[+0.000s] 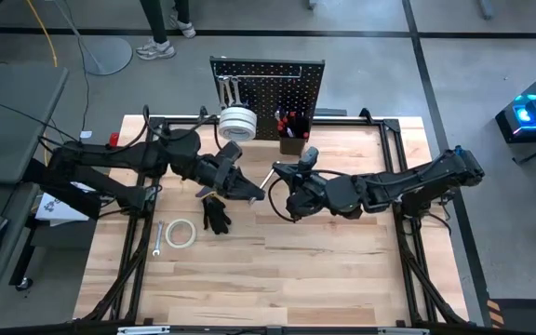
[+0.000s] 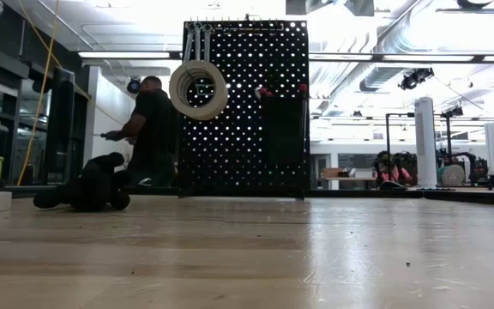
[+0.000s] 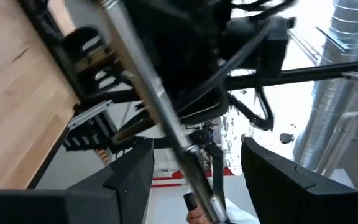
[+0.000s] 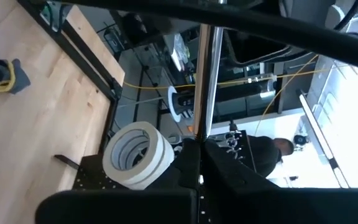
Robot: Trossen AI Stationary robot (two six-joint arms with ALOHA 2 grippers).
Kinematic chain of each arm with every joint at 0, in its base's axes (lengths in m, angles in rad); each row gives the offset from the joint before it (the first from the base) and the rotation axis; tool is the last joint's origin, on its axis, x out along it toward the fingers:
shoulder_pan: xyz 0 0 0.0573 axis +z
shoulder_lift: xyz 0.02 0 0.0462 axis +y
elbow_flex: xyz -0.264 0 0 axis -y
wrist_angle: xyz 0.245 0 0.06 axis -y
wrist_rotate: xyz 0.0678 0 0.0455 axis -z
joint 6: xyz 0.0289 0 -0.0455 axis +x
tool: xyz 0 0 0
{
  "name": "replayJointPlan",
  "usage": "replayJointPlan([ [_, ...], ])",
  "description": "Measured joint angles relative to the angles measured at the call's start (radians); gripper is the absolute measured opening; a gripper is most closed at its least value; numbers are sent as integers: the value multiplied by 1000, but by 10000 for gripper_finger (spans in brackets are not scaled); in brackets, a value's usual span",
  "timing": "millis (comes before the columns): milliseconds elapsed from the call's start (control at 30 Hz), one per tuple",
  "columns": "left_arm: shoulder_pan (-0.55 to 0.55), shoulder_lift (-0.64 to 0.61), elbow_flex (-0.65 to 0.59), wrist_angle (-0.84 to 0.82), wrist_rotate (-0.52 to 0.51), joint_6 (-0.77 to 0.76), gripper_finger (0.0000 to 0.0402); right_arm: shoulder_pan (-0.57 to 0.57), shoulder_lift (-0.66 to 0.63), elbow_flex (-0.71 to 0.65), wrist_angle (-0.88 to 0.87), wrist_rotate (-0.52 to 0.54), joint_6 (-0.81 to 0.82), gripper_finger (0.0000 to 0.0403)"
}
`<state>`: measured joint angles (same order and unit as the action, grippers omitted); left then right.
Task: Hang tools onto peg board
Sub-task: Put the magnetic telescoping into the black bin on the peg board
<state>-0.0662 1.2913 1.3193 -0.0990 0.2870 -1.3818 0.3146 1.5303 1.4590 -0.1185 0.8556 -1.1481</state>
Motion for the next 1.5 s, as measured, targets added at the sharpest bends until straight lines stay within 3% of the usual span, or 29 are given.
replayJointPlan([
  [133,20,1,0,19,24,27,217,0,0,0,-5,4,26,0],
  [233,28,1,0,16,27,25,192,0,0,0,-5,4,25,0],
  [533,26,30,-2,-15,63,60,20,0,-4,2,21,3,22,0],
  [867,40,27,0,-33,90,122,10,21,1,-2,77,62,50,1],
  [1100,97,-13,1,-137,70,190,10,29,1,-2,84,171,145,37],
  [1200,115,-21,1,-173,70,216,10,29,-1,-2,87,257,254,61],
  [1333,134,-17,1,-184,70,231,10,25,-33,-2,49,425,553,89],
  [1500,182,43,1,-170,87,324,10,19,-143,-1,-200,472,1016,103],
])
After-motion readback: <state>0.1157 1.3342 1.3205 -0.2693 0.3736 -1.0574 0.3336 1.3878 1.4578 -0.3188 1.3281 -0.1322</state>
